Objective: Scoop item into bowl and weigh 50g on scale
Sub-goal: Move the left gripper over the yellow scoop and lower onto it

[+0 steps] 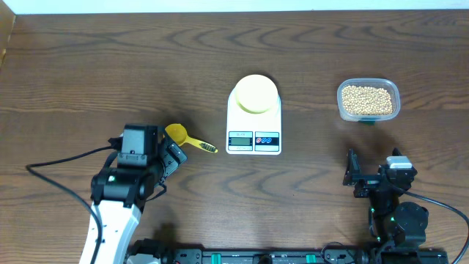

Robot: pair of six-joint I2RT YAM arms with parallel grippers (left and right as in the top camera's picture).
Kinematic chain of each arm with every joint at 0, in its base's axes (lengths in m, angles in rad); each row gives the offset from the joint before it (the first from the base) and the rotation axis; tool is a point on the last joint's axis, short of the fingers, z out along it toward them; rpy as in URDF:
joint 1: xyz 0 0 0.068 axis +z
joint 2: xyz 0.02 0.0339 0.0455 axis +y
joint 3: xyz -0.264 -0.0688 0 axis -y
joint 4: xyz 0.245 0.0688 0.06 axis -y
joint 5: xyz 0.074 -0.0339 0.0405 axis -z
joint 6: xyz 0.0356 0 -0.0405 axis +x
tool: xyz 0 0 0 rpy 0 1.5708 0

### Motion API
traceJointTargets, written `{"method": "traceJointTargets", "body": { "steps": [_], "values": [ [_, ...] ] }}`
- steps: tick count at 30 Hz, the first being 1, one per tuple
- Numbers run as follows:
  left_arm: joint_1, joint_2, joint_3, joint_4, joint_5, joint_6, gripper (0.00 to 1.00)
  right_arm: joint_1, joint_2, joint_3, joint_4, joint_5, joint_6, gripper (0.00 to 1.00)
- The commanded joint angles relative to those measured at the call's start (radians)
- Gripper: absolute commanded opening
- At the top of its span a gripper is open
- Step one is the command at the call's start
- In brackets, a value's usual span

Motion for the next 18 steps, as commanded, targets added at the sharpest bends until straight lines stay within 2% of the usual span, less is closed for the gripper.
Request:
{"method": "traceJointTargets", "body": {
  "steps": [1, 7, 12, 15, 18],
  "values": [
    [0.005, 0.047, 0.011, -0.004, -0.053, -0.077, 0.98, 0.005, -0.004, -0.003, -0.001, 0.005, -0.011, 0.99],
    [0.005, 0.125, 0.01, -0.002, -0.083, -0.151, 0.98, 0.005, -0.004, -0.003, -0.001, 0.005, -0.011, 0.99],
    [0.005, 0.187, 0.01, 0.012, -0.082, -0.163, 1.0, 0.005, -0.004, -0.003, -0.001, 0.005, -0.011, 0.99],
    [0.005, 0.226, 0.01, 0.017, -0.082, -0.191, 0.9, 0.005, -0.004, -0.003, -0.001, 0.005, -0.011, 0.99],
    [0.005, 0.27, 0.01, 0.064, -0.081, -0.195, 0.89, 0.005, -0.003, -0.003, -0.001, 0.005, -0.011, 0.99]
  ]
}}
